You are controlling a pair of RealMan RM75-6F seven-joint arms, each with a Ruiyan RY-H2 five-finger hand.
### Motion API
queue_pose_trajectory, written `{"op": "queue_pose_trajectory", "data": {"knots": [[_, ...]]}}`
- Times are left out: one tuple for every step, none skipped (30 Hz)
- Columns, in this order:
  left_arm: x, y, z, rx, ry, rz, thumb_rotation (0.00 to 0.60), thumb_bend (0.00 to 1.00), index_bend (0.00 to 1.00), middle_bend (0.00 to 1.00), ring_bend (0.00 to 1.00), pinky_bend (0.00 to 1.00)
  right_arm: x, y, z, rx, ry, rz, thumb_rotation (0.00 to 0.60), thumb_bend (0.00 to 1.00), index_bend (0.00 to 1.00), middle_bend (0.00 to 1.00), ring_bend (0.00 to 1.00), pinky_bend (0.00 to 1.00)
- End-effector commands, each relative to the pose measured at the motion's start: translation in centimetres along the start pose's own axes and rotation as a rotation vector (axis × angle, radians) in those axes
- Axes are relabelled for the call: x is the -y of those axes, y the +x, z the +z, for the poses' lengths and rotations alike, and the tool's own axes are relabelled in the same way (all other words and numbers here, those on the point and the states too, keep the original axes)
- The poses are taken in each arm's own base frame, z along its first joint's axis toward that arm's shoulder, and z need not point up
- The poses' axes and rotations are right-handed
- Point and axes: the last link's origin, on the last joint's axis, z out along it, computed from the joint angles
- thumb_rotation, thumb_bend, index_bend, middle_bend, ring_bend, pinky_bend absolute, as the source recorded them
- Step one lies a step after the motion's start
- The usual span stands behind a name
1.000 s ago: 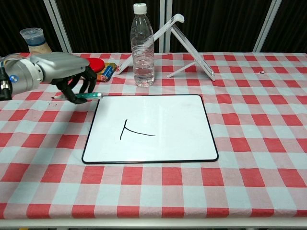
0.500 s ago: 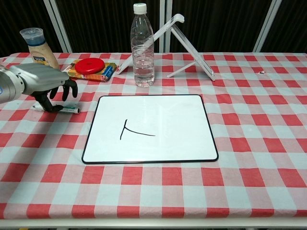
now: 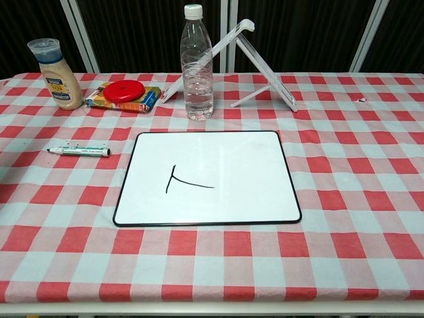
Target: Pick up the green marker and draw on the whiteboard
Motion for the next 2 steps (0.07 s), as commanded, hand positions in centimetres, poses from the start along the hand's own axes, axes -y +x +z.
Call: {"op": "queue_pose_trajectory", "data": {"knots": [[5.7,0.7,-5.9,-0.041,0.087,-0.059,0.600,0.26,0.22,0.21,0.27,0.29,0.3,-0.4,-0.2,0.004,0.006,0.017,0.600,0.13,0.00,0.18,0.00,0.01],[6.4,0.5,-6.9,-0.044,0.104,-0.058,0.600,0.26,0.22,0.21,0.27,0.28,0.4,-0.5,-0.3,0.005,0.009,0.023,0.600,0.13,0.00,0.18,0.00,0.01]]}}
